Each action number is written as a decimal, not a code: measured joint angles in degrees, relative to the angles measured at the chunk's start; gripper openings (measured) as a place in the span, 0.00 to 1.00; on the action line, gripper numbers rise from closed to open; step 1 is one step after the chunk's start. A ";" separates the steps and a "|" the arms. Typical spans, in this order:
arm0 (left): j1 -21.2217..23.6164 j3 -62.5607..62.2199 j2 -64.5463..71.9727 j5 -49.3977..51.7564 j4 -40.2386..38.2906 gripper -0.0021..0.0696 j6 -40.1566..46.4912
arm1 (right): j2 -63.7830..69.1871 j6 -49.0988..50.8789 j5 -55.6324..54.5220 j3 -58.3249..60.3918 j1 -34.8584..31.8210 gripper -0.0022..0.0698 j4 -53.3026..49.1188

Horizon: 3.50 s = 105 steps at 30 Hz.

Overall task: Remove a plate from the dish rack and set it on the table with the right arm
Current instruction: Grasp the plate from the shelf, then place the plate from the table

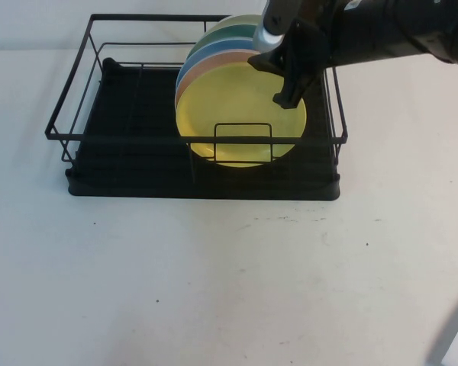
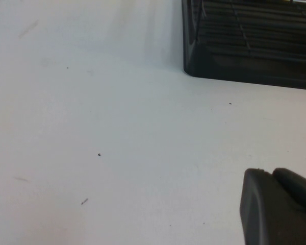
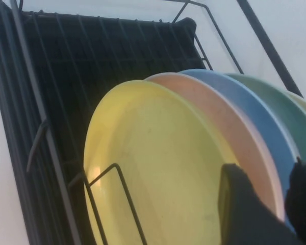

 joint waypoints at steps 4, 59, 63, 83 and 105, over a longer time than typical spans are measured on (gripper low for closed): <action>0.00 0.00 0.00 0.00 0.00 0.02 0.00 | 1.50 -2.81 -0.72 0.00 0.00 0.30 -0.15; 0.00 0.00 0.00 0.00 0.00 0.02 0.00 | -4.17 5.48 -4.91 0.11 0.13 0.13 -9.71; 0.00 0.00 0.00 0.00 0.00 0.02 0.00 | -10.02 17.34 -1.37 0.11 0.02 0.13 -16.13; 0.00 0.00 0.00 0.00 0.00 0.02 0.00 | -34.40 69.91 11.12 28.23 -0.07 0.13 -17.78; 0.00 0.00 0.00 0.00 0.00 0.02 0.00 | -7.57 50.42 0.87 40.83 -0.07 0.13 25.49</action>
